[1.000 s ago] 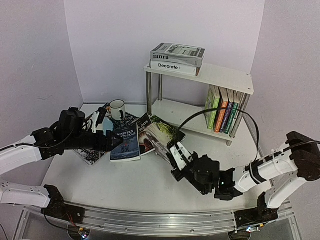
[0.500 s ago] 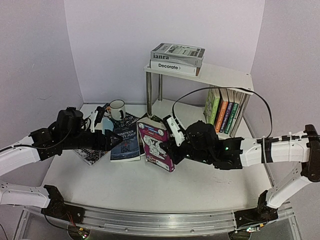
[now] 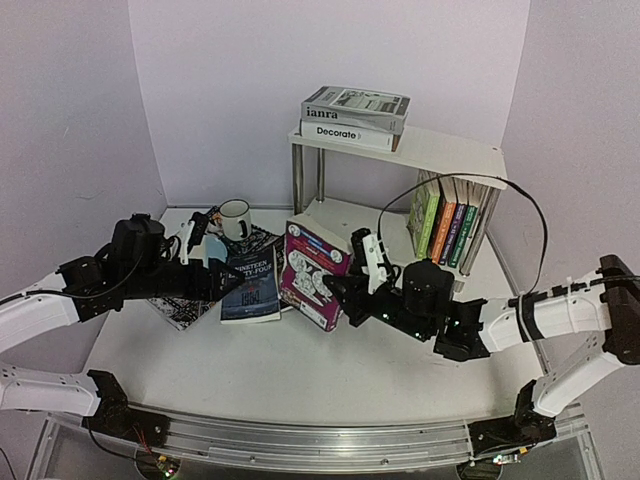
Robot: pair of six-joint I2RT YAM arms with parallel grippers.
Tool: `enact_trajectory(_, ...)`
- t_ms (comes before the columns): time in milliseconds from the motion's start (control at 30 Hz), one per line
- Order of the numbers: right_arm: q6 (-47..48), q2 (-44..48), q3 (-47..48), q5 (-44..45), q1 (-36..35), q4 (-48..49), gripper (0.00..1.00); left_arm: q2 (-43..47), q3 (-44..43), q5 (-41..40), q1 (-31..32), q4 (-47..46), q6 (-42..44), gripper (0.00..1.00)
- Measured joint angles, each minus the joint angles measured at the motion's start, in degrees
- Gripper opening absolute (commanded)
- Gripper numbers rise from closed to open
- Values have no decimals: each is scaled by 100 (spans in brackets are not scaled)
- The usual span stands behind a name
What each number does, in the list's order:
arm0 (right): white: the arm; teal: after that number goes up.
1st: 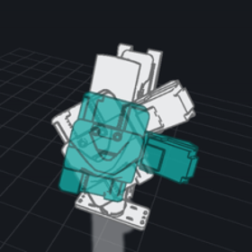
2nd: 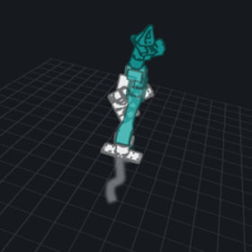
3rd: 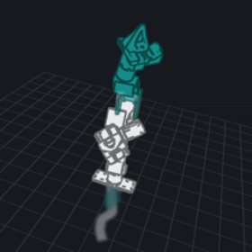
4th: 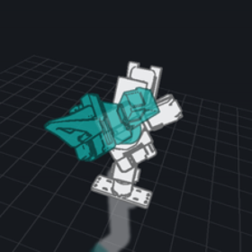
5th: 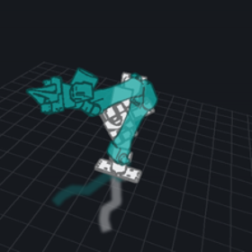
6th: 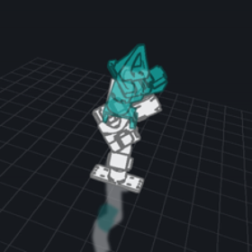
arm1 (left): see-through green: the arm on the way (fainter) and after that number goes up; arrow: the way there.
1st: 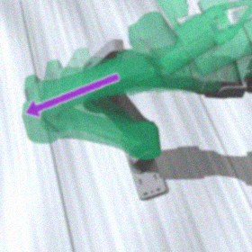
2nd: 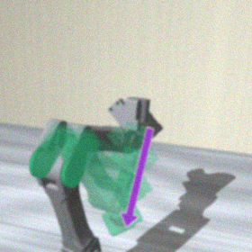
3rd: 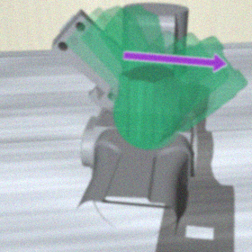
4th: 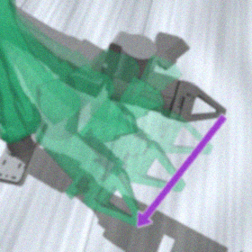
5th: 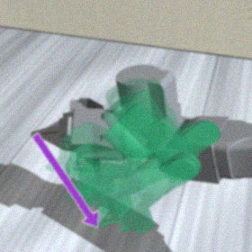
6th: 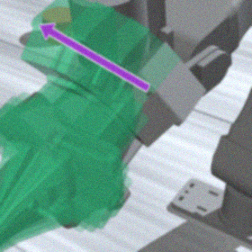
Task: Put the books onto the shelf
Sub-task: Pick up the book from the center of the board.
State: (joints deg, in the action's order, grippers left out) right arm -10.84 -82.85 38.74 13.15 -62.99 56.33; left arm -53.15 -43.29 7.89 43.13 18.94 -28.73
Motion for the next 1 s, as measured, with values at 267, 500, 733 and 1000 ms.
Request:
enact_trajectory(267,49,-570,-403,-28,93,1207,0,171,30,-1,0,-7,-26,82)
enact_trajectory(500,53,-830,-570,-16,210,1115,0,221,76,-1,0,-2,-26,82)
enact_trajectory(733,116,-830,-590,104,217,1274,0,207,76,-2,0,-2,-26,82)
enact_trajectory(1000,340,-830,-690,838,217,1273,0,206,79,-3,0,-2,-26,82)
